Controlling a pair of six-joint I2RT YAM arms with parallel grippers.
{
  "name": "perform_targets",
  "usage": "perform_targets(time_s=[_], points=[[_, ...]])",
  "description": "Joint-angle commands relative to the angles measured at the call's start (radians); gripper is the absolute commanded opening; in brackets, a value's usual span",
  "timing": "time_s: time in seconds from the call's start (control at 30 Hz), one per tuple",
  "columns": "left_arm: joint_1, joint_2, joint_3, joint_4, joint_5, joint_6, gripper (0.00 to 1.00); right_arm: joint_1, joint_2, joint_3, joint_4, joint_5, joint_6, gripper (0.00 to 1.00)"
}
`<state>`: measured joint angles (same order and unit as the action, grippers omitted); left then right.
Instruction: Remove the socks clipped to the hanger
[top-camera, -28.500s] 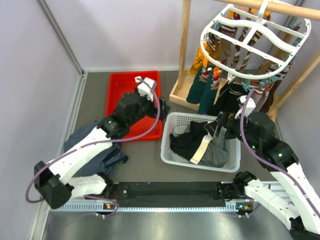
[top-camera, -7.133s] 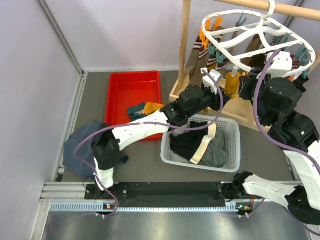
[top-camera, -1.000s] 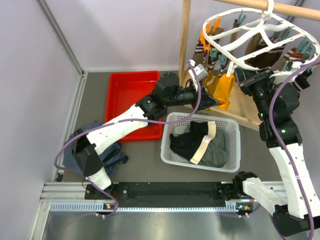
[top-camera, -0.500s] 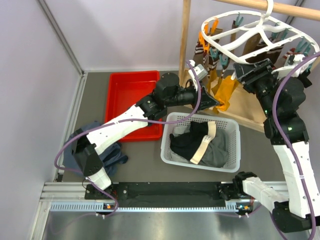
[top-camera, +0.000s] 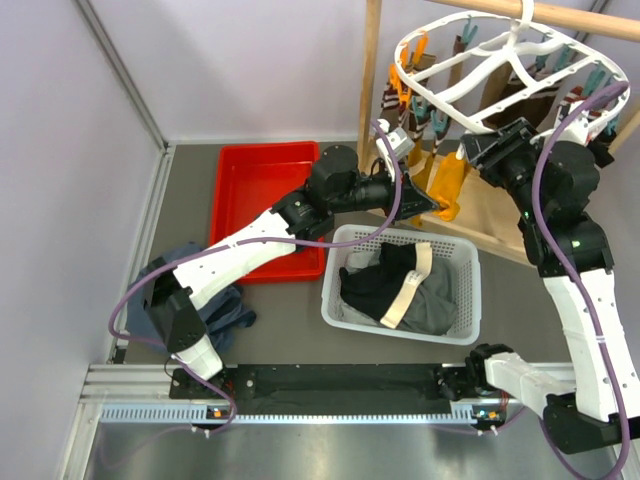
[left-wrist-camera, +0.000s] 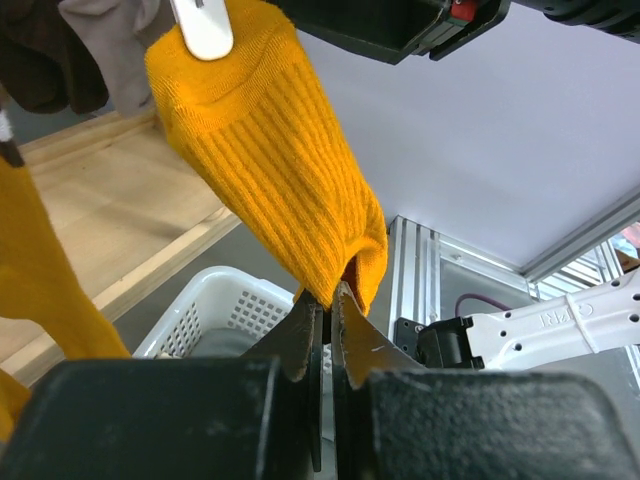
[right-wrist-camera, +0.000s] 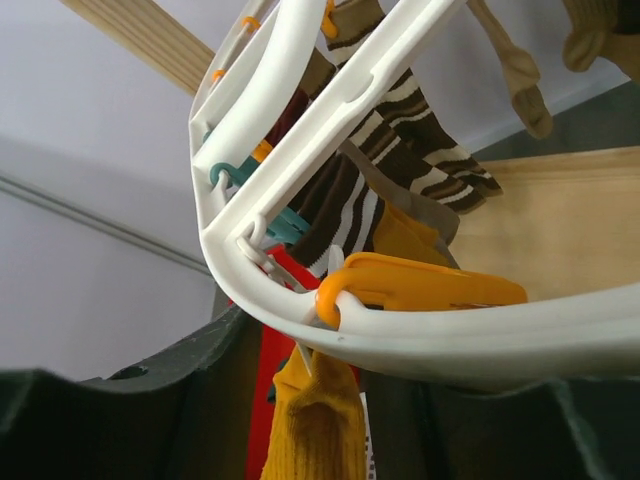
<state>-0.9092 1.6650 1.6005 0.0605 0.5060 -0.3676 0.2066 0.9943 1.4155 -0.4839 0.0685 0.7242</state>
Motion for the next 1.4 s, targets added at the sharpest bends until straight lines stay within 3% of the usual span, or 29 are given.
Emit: perform_targets(time_s=[0.0, 0.2, 0.5, 0.8, 0.9, 1.0, 1.17, 1.27, 1.37], points=[[0.001, -0.03, 0.01, 0.067, 0.0, 0.001, 0.0, -0.01, -0.009, 0.008, 0.094, 0.02, -0.025, 0.34], [0.001, -0.027, 0.01, 0.067, -0.003, 0.001, 0.0, -0.01, -0.034, -0.027, 0.143, 0.028, -0.023, 0.14], [0.003, -0.051, -0.033, 0.067, -0.033, 0.012, 0.0, -0.009, -0.057, -0.043, 0.165, 0.045, -0.043, 0.0], [0.004, -0.092, -0.086, 0.058, -0.069, 0.022, 0.0, -0.009, -0.074, -0.055, 0.168, 0.036, -0.035, 0.0], [0.012, -0.141, -0.137, 0.015, -0.147, 0.041, 0.0, -0.009, -0.085, -0.052, 0.15, 0.045, -0.039, 0.0], [0.035, -0.195, -0.186, -0.115, -0.332, 0.062, 0.0, -0.01, -0.095, -0.043, 0.13, 0.028, -0.058, 0.0], [0.108, -0.3, -0.286, -0.31, -0.779, -0.002, 0.0, -0.009, -0.085, -0.006, 0.071, -0.001, -0.101, 0.04], [0.229, -0.336, -0.346, -0.424, -0.853, -0.066, 0.0, -0.009, -0.092, -0.015, 0.07, 0.002, -0.114, 0.04], [0.332, -0.324, -0.43, -0.435, -0.787, -0.094, 0.09, -0.009, -0.098, -0.015, 0.074, 0.004, -0.123, 0.05]])
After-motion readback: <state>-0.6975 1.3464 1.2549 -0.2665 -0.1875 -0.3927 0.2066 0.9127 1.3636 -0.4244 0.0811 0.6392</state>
